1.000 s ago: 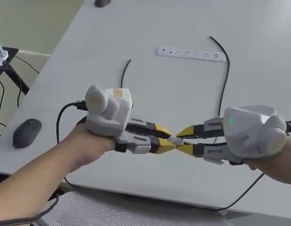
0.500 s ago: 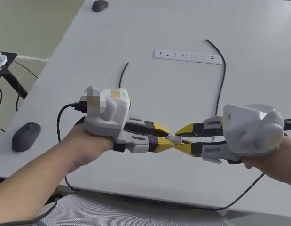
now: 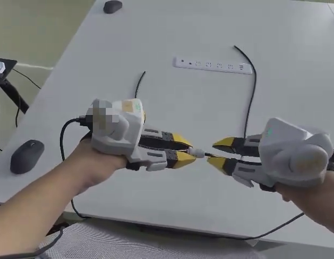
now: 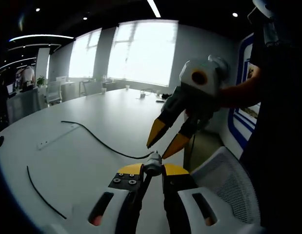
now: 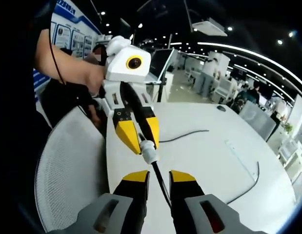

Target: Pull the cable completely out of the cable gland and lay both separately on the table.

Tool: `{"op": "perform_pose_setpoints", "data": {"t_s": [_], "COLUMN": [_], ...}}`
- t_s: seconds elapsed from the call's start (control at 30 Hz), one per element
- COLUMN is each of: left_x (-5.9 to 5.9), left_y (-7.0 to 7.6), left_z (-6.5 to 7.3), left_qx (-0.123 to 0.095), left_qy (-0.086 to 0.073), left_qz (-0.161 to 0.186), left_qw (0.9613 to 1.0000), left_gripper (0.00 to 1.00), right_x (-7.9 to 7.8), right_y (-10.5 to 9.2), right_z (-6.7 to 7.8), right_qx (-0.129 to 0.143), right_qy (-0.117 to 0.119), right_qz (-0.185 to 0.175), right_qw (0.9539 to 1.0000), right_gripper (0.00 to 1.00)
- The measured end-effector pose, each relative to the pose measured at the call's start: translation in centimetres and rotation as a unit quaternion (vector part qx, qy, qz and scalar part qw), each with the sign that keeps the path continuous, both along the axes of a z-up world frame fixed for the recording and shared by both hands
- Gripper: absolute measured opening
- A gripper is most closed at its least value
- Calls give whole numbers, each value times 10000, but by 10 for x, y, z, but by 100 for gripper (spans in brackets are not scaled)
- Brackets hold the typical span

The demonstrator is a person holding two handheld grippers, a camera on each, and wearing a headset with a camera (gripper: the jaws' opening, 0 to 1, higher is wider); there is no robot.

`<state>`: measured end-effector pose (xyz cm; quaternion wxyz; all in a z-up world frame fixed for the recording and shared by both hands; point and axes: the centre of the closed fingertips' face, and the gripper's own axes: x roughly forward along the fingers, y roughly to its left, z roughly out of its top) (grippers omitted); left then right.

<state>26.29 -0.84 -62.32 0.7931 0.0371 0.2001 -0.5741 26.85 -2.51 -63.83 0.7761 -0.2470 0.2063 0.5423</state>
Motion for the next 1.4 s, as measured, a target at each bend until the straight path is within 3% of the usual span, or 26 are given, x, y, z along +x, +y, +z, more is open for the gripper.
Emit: {"op": "perform_pose_setpoints", "data": {"t_s": [0.1, 0.27, 0.37, 0.77, 1.27, 1.4], "left_x": [1, 3, 5, 7, 8, 8], "left_y": [-1, -3, -3, -7, -7, -6], "left_z": [0, -1, -3, -8, -11, -9], "left_qx": [8, 33, 53, 125, 163, 142], "left_qy": [3, 5, -4, 6, 51, 64], "left_qz": [1, 6, 9, -18, 10, 14], "left_qw": [10000, 10000, 10000, 9999, 9999, 9999], "left_gripper": [15, 15, 15, 15, 15, 15], "right_x": [2, 7, 5, 5, 9, 10], "right_y": [-2, 0, 3, 6, -1, -3], "right_z": [-7, -7, -7, -9, -14, -14], "right_qx": [-253, -340, -341, -572, -531, -404], "right_qy": [-204, -477, -463, -838, -609, -496], "right_qz": [-49, -172, -106, -2, -169, -263], "right_qw": [9995, 9981, 9983, 9948, 9966, 9976], "right_gripper": [11, 6, 5, 1, 0, 0]}}
